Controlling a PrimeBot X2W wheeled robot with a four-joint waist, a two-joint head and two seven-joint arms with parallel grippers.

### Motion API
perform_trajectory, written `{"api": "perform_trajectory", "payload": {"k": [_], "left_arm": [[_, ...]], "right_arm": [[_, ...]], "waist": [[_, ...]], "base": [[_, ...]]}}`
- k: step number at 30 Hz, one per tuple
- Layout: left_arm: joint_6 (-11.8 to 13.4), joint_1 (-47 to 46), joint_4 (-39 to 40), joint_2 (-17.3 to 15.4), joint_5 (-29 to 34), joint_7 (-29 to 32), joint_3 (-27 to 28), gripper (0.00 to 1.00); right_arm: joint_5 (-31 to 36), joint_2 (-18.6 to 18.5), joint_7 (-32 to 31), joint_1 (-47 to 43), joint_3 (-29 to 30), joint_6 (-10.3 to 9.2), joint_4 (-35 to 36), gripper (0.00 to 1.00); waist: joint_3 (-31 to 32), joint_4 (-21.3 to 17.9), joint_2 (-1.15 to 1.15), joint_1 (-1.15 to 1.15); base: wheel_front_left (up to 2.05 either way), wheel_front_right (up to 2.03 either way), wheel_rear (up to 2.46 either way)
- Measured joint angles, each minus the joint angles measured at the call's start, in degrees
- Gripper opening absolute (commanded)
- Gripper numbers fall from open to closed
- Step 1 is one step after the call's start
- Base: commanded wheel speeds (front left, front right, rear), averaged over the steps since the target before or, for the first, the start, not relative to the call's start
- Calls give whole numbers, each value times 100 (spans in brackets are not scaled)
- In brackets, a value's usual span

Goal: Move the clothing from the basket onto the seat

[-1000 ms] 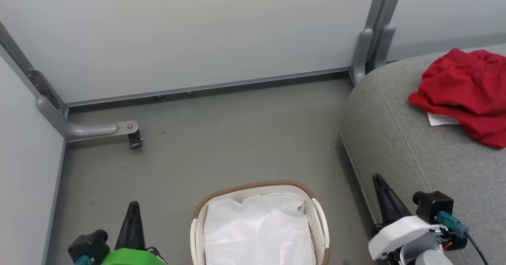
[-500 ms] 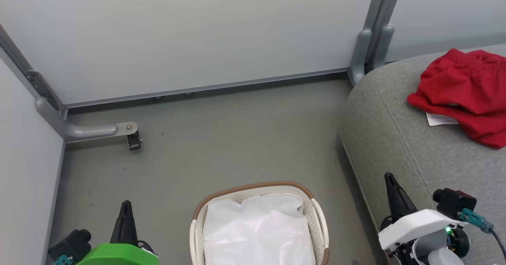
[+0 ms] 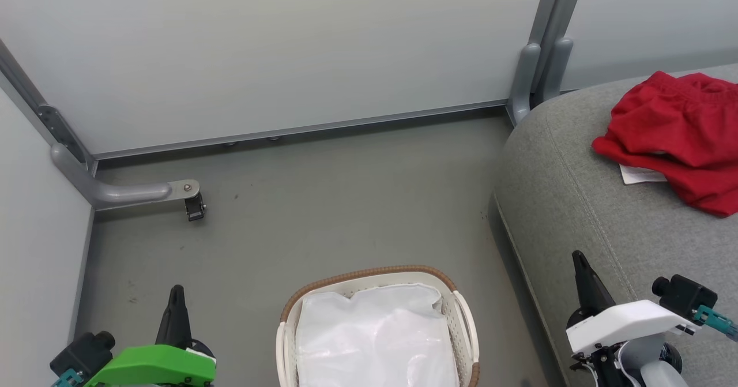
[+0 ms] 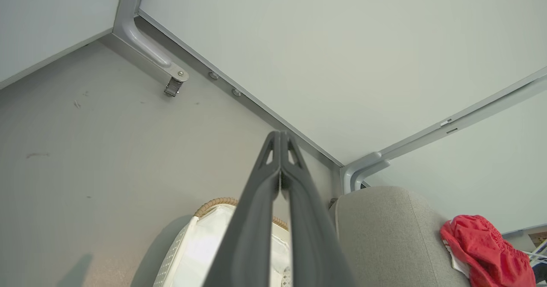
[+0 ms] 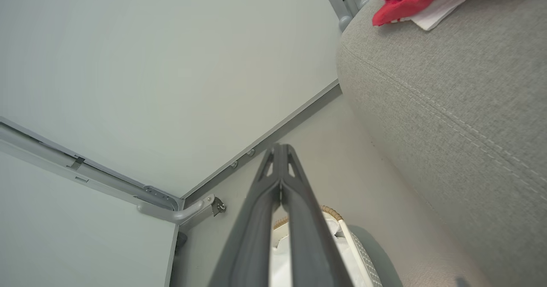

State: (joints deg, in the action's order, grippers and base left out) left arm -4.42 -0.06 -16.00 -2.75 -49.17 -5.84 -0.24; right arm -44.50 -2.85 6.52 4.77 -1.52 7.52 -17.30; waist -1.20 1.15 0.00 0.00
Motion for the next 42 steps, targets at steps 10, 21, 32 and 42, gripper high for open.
{"api": "perform_trajectory", "payload": {"k": [10,21,32,42], "left_arm": [[-48,-80,29,1,-656,183,97,0],[-91,-182,63,0,-1323,377,207,0],[-121,-259,85,0,-1925,555,303,0],[-164,-323,105,0,-2415,703,381,0]], "right_arm": [[-753,-13,-196,11,110,0,43,0],[-1504,-20,-381,37,221,0,96,0],[-2176,-23,-558,49,321,0,140,0],[-2727,-24,-704,56,411,0,181,0]], "waist": [[11,-13,0,0],[24,-27,0,0],[36,-41,0,0],[48,-54,0,0]], "base": [[0,0,0],[0,0,0],[0,0,0],[0,0,0]]}}
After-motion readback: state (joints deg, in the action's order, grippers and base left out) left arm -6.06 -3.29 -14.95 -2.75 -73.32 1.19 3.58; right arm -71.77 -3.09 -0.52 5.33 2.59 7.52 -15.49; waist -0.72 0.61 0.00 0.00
